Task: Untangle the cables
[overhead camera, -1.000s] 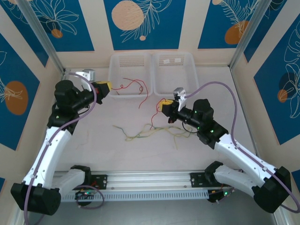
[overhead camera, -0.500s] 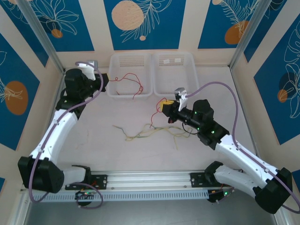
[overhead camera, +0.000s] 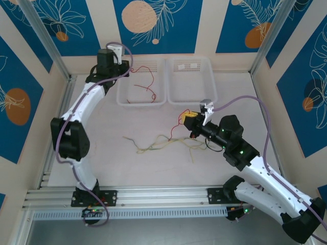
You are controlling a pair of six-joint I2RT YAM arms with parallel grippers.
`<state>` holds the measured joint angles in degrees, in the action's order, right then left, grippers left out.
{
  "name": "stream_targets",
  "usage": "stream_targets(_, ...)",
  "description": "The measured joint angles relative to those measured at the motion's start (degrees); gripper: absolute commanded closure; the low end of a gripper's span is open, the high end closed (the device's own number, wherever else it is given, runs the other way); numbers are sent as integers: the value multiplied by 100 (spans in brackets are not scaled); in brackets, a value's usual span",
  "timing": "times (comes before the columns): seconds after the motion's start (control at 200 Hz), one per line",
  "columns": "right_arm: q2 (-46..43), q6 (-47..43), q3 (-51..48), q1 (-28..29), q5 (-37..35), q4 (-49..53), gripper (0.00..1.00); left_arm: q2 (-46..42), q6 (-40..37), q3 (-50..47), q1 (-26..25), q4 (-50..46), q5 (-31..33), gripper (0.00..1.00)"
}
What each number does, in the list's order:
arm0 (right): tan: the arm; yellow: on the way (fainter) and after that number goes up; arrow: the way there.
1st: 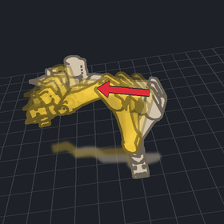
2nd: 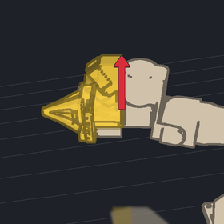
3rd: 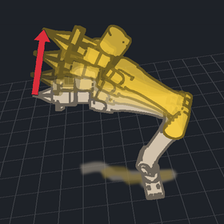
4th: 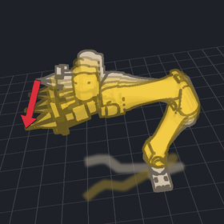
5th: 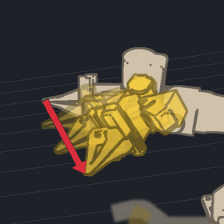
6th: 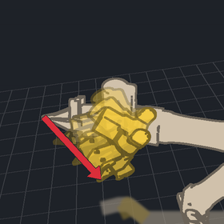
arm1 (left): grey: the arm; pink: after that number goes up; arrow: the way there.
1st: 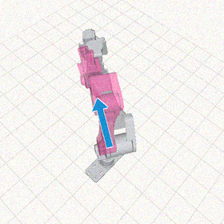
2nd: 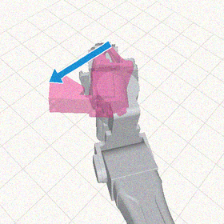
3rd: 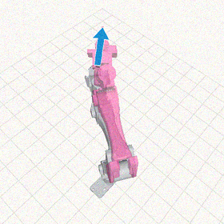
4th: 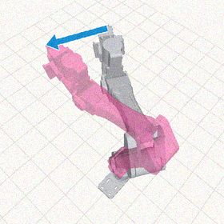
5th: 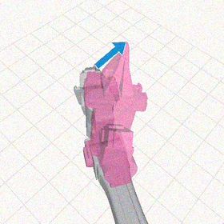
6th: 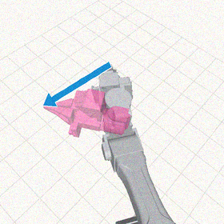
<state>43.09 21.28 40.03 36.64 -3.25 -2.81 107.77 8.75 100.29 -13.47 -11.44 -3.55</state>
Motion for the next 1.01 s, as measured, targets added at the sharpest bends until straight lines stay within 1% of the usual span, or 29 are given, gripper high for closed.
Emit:
stream_targets(0.095,-162,-2,-15,0,-48,140,100,522,-46,481,-79,-199,269,100)
stream_targets(0.235,-352,-4,-46,0,-131,321,100,1154,-136,1102,-103,-409,385,100)
stream_targets(0.485,-566,-2,-151,0,-173,533,100,2603,-144,3147,-103,-942,363,100)
stream_targets(0.535,-601,-2,-157,0,-192,570,100,2769,-146,3357,-103,-1029,365,89)
stream_targets(0.605,-658,0,-160,0,-214,612,100,2885,-146,3451,-103,-1126,382,86)
stream_targets(0.625,-675,-2,-160,0,-219,621,100,2898,-144,3458,-103,-1163,391,84)
stream_targets(0.715,-750,-2,-160,0,-249,675,100,2931,-122,3458,-103,-1340,457,62)
stream_targets(0.815,-776,-2,-160,0,-262,699,100,2931,-144,3467,-103,-1526,516,46)
stream_targets(1.005,-717,-2,-160,0,-278,719,100,2852,-140,3497,-111,-2068,734,43)
